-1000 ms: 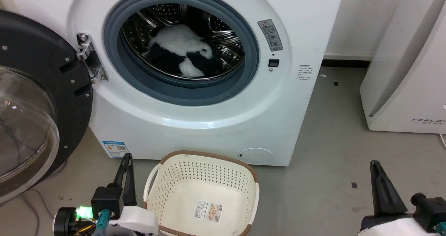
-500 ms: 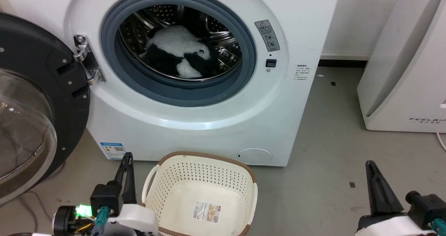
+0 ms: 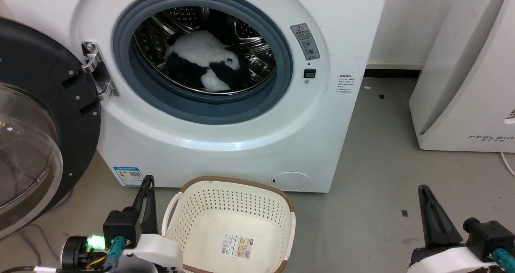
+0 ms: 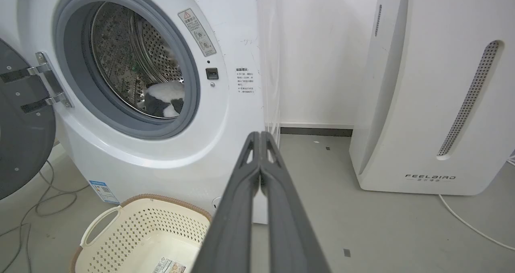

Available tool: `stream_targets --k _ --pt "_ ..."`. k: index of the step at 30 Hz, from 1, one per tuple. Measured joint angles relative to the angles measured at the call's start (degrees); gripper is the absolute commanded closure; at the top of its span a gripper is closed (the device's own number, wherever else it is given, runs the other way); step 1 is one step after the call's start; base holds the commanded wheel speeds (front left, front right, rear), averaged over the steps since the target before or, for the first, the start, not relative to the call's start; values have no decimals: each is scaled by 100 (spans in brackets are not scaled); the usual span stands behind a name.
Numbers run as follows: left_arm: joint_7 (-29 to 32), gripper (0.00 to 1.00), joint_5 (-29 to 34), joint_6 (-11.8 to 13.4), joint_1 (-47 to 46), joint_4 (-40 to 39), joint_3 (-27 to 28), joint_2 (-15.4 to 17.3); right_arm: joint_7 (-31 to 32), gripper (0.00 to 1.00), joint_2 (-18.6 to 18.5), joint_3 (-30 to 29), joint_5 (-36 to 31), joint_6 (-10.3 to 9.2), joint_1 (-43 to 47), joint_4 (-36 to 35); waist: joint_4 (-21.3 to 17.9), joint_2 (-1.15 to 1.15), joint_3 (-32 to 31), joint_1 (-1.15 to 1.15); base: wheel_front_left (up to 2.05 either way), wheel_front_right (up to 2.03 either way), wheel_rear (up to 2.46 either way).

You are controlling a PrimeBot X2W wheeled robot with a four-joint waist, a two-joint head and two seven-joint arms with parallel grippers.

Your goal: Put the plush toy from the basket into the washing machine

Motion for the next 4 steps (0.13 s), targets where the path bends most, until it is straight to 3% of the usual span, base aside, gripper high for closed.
stream_targets --k 4 --pt "44 100 1 -40 4 -25 8 -20 65 100 0 14 -70 0 -4 -4 -15 0 -4 0 0 0 0"
